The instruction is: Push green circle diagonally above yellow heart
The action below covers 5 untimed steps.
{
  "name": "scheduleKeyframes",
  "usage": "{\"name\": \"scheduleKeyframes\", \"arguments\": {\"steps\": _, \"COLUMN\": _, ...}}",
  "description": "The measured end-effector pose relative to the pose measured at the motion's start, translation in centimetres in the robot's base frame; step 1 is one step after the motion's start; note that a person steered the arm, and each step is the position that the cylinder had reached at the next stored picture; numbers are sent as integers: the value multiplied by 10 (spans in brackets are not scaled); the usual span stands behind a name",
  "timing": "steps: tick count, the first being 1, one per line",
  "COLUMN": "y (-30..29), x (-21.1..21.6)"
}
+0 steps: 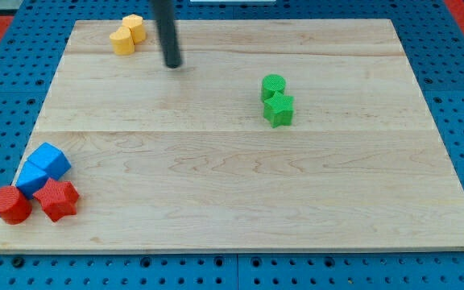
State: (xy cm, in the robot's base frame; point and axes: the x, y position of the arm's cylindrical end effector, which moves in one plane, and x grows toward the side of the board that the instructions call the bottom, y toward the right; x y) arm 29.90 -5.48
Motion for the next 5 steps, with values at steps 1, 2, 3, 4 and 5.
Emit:
{"name": "scheduleKeyframes", "arguments": {"steps": 1, "y": 83, "x": 11}}
{"name": "scheduleKeyframes", "arguments": {"steps": 2, "y": 144, "x": 57}}
{"name": "scheduleKeyframes", "arguments": {"steps": 3, "y": 196, "x": 96}}
{"name": "scheduleKeyframes", "arguments": {"steps": 4, "y": 174, "x": 105}}
{"name": "scheduleKeyframes", "arguments": {"steps": 5, "y": 129, "x": 105}}
